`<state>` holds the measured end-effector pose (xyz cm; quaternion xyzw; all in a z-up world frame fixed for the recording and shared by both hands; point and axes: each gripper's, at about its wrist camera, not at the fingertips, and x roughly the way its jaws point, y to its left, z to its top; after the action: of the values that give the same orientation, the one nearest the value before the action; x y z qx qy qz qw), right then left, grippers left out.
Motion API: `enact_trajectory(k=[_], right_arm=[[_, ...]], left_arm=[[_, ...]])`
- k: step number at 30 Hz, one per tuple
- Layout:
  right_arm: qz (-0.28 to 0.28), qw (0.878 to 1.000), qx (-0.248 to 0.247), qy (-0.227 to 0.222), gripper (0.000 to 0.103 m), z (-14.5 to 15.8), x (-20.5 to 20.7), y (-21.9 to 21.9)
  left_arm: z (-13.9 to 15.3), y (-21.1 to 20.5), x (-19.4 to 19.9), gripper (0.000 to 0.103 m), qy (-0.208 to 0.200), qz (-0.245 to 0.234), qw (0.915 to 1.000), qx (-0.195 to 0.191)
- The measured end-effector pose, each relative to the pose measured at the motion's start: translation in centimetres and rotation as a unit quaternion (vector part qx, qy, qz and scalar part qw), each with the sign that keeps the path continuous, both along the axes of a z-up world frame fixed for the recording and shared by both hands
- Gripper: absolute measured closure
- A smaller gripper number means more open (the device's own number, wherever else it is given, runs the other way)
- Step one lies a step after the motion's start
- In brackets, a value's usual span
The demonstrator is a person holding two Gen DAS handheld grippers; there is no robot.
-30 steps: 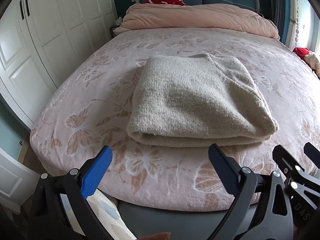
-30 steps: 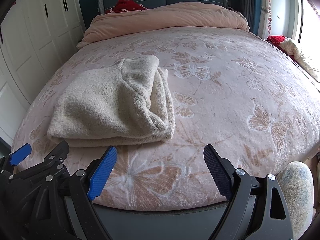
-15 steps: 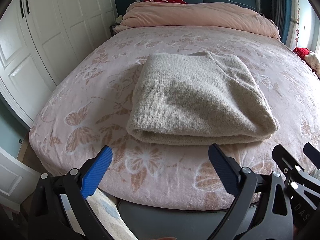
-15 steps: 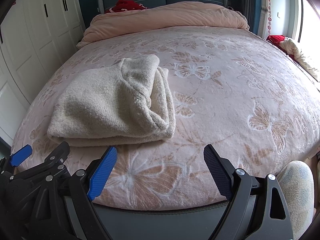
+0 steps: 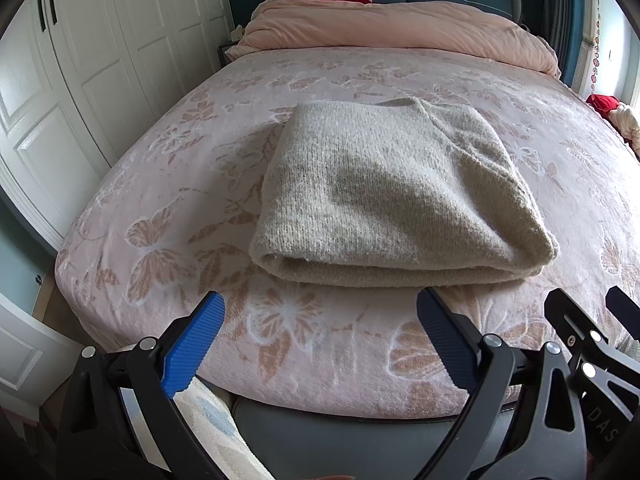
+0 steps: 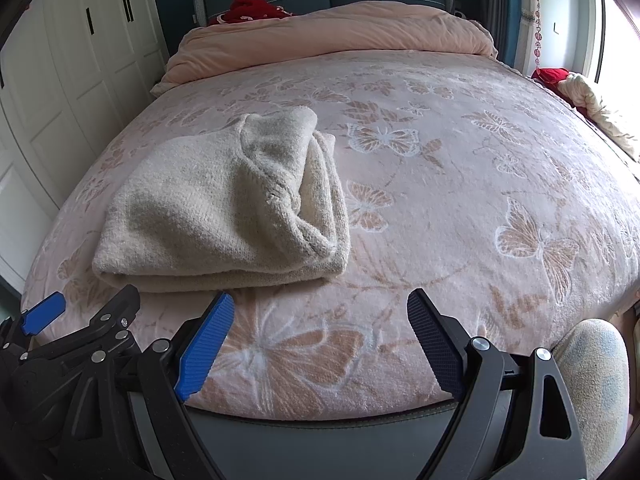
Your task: Fold small clothes
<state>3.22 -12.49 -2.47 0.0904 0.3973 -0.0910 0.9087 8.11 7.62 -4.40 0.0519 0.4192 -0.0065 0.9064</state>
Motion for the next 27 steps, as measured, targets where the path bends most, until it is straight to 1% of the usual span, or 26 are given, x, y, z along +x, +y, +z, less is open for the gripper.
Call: enact_trajectory(k=[7,21,24,27], right_arm=[[0.000,1.000,0.000,0.000,0.017,-0.02,0.03,-0.07],[-0.001,1.000,0.001,0.000,0.017,-0.10,-0.01,-0.11],[-0.001,1.000,0.002,-0.002,0.017,-0.07,-0.05,-0.19],[-0.003,1.000,0.004,-0.003,0.017,-0.06,-0.06,-0.24]], left_arm=[[-0.11,0.05,0.02,0.009,0.007,-0.002,1.0000,-0.006],[-0.09,0.11,0.18,0.008,0.006,-0.003,1.0000,-0.004],[-0.04,0.09,0.14,0.009,0.002,-0.003,1.0000,-0.004],[0.11,0.16,-0.05,0.009,-0.012,-0.008,0.9998,-0.011]])
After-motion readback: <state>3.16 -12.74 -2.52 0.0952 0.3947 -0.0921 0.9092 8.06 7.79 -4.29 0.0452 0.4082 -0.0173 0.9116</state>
